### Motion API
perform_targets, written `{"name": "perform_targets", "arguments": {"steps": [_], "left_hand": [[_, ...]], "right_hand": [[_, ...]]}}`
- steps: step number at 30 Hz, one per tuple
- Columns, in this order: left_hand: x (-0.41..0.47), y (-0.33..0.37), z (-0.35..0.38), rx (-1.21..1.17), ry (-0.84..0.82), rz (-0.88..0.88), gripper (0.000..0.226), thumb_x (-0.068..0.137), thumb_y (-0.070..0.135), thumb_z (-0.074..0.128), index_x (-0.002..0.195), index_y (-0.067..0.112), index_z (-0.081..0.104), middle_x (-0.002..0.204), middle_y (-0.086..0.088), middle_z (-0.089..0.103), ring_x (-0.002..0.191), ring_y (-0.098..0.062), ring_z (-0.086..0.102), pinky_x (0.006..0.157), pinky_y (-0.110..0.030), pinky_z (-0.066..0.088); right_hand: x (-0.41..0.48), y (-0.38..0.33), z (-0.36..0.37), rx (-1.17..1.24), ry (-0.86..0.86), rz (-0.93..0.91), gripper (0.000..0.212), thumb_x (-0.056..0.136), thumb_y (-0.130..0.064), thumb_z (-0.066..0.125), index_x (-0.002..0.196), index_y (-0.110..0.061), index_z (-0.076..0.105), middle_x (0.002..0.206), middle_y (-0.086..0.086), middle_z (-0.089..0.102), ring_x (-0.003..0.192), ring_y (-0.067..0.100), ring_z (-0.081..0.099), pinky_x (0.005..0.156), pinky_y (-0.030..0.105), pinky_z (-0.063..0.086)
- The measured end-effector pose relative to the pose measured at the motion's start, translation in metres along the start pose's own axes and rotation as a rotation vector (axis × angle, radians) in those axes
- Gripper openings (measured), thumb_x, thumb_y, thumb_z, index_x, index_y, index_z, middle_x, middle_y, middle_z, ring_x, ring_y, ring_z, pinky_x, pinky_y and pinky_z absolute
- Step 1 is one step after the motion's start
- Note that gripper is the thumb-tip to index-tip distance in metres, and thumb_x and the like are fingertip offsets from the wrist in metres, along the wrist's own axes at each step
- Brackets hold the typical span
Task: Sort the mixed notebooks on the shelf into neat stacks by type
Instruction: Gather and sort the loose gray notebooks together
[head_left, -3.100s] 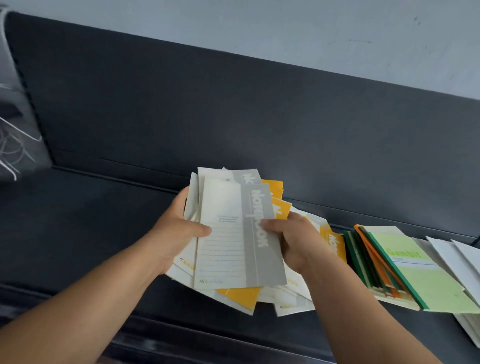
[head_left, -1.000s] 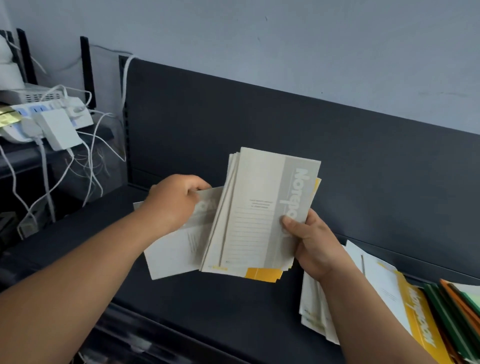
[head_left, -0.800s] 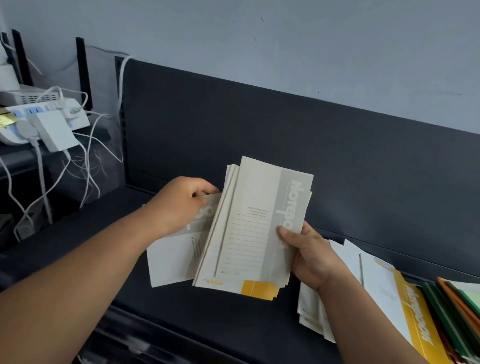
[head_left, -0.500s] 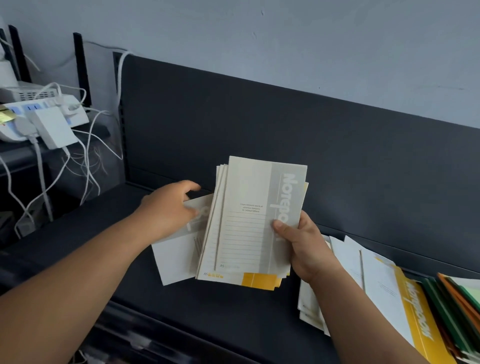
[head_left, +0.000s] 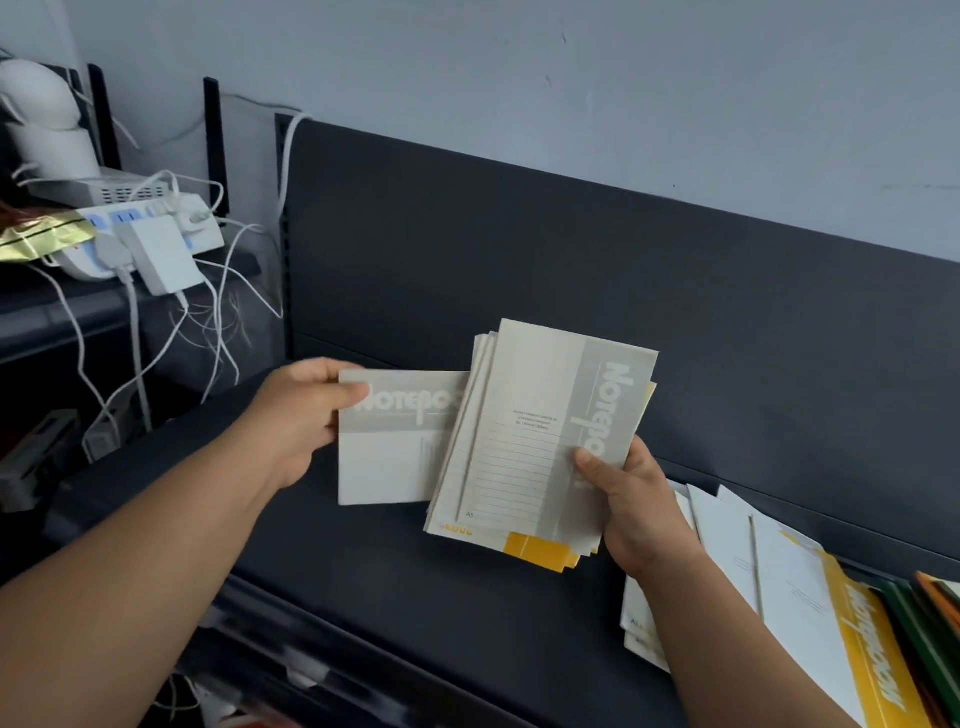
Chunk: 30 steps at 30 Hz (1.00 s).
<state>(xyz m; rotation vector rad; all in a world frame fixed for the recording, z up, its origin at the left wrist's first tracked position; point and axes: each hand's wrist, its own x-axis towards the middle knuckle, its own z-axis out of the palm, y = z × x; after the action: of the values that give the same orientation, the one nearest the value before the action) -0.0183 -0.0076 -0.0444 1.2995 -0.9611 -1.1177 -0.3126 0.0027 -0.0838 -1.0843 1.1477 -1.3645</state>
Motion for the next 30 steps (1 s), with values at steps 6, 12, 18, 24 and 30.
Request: {"name": "perform_targets", "arguments": {"steps": [6, 12, 18, 24, 30], "left_hand": [[0.003, 0.057, 0.019, 0.264, 0.051, 0.377, 0.013, 0.081, 0.012, 0.074, 0.080, 0.020, 0.064, 0.079, 0.002, 0.066, 0.073, -0.011, 0.060, 0.067, -0.022, 0.043], [0.010, 0.104, 0.048, 0.577, -0.182, 0.385, 0.004, 0.087, 0.020, 0.068, 0.084, 0.023, 0.068, 0.094, 0.008, 0.065, 0.090, -0.007, 0.057, 0.069, -0.021, 0.040], [0.005, 0.113, 0.086, 0.765, -0.454, 0.283, 0.003, 0.086, 0.024, 0.069, 0.085, 0.024, 0.072, 0.100, 0.008, 0.069, 0.101, -0.010, 0.060, 0.093, -0.033, 0.044], [-0.010, 0.112, 0.097, 0.774, -0.480, 0.422, 0.011, 0.090, 0.036, 0.062, 0.098, 0.032, 0.068, 0.098, 0.017, 0.067, 0.095, -0.001, 0.062, 0.085, -0.025, 0.049], [0.002, 0.057, 0.050, 0.115, -0.298, 0.230, 0.117, 0.046, 0.078, 0.074, 0.146, 0.032, 0.035, 0.146, 0.010, 0.043, 0.135, -0.014, 0.039, 0.111, -0.035, 0.027]], "right_hand": [[-0.001, -0.001, 0.004, -0.058, -0.093, -0.005, 0.033, 0.090, -0.003, 0.061, 0.119, -0.018, 0.061, 0.114, 0.005, 0.072, 0.110, 0.032, 0.065, 0.099, 0.053, 0.048], [-0.004, -0.003, 0.010, -0.060, -0.181, 0.015, 0.034, 0.088, 0.004, 0.061, 0.114, -0.018, 0.063, 0.111, 0.007, 0.073, 0.109, 0.032, 0.065, 0.097, 0.047, 0.050], [-0.004, -0.002, 0.014, -0.026, -0.187, 0.029, 0.035, 0.088, 0.006, 0.060, 0.116, -0.014, 0.062, 0.113, 0.008, 0.073, 0.106, 0.029, 0.066, 0.096, 0.045, 0.051], [-0.006, 0.001, 0.012, 0.023, -0.150, 0.057, 0.031, 0.087, 0.007, 0.061, 0.112, -0.012, 0.062, 0.107, 0.010, 0.074, 0.096, 0.026, 0.068, 0.091, 0.044, 0.053], [-0.006, 0.002, 0.005, 0.084, -0.099, 0.064, 0.029, 0.087, 0.005, 0.060, 0.109, -0.014, 0.064, 0.106, 0.009, 0.074, 0.096, 0.027, 0.068, 0.087, 0.045, 0.053]]}}
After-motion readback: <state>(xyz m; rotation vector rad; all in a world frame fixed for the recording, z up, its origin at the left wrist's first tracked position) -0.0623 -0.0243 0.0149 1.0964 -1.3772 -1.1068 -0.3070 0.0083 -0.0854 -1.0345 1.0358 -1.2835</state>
